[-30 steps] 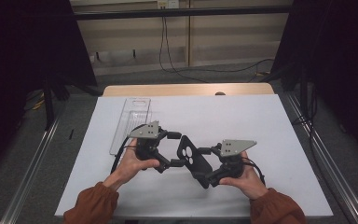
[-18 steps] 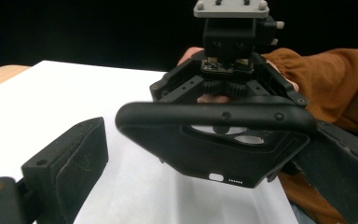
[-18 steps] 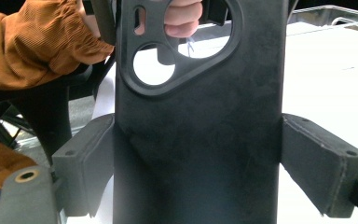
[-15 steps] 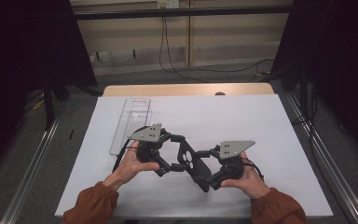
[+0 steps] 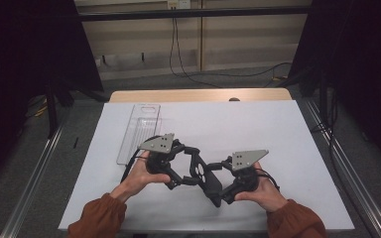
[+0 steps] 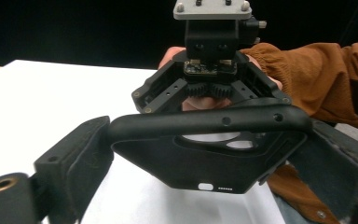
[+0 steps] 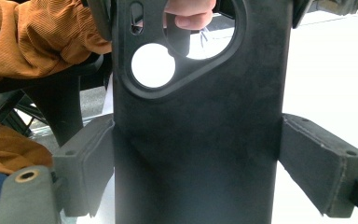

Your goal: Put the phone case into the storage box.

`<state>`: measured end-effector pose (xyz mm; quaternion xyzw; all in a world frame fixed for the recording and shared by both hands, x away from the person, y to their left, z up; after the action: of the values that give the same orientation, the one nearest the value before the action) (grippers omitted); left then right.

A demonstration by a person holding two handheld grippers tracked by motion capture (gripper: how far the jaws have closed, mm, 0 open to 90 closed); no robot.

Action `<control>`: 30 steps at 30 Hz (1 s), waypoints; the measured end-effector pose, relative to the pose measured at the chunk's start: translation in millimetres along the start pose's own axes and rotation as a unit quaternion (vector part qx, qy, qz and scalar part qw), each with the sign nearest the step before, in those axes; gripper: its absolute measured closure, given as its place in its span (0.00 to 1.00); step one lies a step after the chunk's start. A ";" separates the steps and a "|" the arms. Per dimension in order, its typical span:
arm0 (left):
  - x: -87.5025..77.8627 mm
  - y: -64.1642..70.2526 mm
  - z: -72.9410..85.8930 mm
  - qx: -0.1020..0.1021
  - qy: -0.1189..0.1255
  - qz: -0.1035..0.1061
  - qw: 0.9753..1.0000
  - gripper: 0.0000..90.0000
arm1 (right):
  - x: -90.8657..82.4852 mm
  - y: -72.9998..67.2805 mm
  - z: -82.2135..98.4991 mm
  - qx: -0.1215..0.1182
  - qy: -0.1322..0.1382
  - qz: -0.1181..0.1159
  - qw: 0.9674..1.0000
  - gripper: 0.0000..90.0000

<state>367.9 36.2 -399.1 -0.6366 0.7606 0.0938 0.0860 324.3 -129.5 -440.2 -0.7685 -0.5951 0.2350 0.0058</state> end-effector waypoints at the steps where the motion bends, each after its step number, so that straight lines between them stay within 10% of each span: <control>1: 0.1 0.1 0.0 -0.001 0.001 0.002 1.000 0.10 | 0.1 0.0 0.0 -0.001 -0.001 0.000 1.000 0.16; 30: 1.7 1.1 -6.0 -0.014 -0.006 -0.013 1.000 0.16 | -1.2 1.2 -1.5 -0.007 0.004 0.010 1.000 0.15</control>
<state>366.4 33.2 -393.7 -0.6473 0.7501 0.1071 0.0831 325.7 -130.5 -438.8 -0.7754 -0.5889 0.2279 0.0008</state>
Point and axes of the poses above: each handheld gripper's, and its own axes: x roughly forward along the jaws, z roughly out of its underside, y roughly to its right, the point moved 5 cm from there along x, roughly forward along the jaws, and after that the axes turned 7 degrees about x, right-handed, at the moved point
